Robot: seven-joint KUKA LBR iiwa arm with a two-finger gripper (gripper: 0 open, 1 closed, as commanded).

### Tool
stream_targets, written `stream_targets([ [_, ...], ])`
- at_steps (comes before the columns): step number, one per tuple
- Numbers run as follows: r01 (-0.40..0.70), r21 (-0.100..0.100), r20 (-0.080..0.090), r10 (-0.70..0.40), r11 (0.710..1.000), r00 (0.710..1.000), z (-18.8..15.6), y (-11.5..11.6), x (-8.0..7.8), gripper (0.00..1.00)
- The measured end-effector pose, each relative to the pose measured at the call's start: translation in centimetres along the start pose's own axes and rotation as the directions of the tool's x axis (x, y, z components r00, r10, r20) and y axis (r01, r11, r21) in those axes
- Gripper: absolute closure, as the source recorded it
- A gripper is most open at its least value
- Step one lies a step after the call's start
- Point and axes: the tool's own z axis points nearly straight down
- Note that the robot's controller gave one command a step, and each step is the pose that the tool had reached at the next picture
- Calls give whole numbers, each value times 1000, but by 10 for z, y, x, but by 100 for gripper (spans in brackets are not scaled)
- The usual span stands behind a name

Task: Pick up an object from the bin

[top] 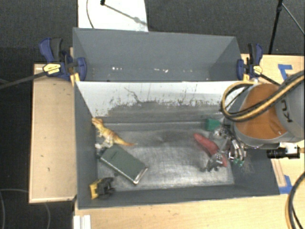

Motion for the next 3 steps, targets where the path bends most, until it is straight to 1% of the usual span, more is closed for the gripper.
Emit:
stream_targets([
  [1, 141, 1, -37, -141, 990, 989, 10, 3, -4, 100],
  [2, 142, 1, -37, -142, 990, 989, 10, 3, -4, 100],
  [3, 142, 1, -42, -142, 990, 989, 6, 3, -3, 100],
])
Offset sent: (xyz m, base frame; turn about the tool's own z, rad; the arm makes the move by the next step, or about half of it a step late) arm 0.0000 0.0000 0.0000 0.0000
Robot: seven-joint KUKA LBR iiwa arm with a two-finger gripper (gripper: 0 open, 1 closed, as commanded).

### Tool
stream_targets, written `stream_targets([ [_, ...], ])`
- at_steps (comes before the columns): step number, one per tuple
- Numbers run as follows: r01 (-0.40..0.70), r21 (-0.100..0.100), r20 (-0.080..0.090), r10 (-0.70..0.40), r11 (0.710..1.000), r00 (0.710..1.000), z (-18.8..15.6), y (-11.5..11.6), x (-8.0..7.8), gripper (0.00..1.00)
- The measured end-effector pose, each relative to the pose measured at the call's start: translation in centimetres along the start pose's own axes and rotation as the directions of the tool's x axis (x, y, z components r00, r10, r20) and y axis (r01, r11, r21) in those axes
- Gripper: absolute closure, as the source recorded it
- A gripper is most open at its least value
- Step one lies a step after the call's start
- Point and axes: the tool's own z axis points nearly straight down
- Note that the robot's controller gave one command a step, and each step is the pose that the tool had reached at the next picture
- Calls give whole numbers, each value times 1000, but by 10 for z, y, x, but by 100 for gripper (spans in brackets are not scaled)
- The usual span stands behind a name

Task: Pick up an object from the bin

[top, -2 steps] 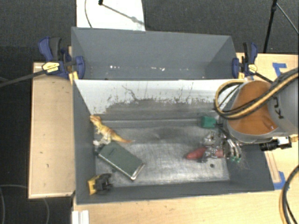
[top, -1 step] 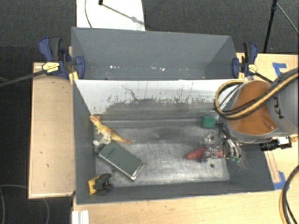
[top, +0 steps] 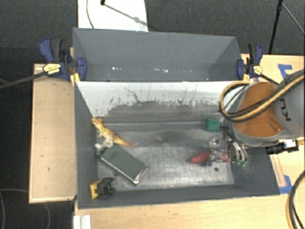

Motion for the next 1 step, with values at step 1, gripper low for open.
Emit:
stream_targets([
  [1, 1, 0, -5, -1, 1000, 1000, -19, 0, 1, 100],
])
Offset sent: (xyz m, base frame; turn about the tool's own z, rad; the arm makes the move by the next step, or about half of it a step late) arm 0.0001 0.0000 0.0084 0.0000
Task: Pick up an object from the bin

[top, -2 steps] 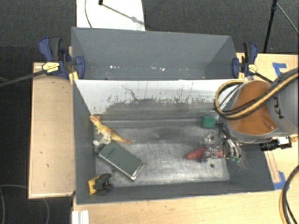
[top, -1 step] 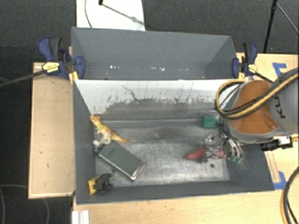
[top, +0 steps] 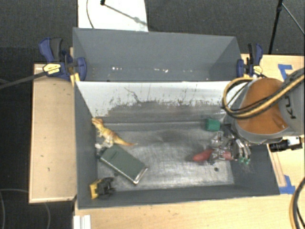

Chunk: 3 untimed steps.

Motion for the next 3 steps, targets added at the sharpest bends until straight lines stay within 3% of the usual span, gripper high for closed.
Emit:
stream_targets([
  [1, 1, 0, 9, -1, 1000, 1000, -11, 0, -3, 100],
  [3, 3, 0, -1, -3, 1000, 1000, -29, 0, 0, 100],
])
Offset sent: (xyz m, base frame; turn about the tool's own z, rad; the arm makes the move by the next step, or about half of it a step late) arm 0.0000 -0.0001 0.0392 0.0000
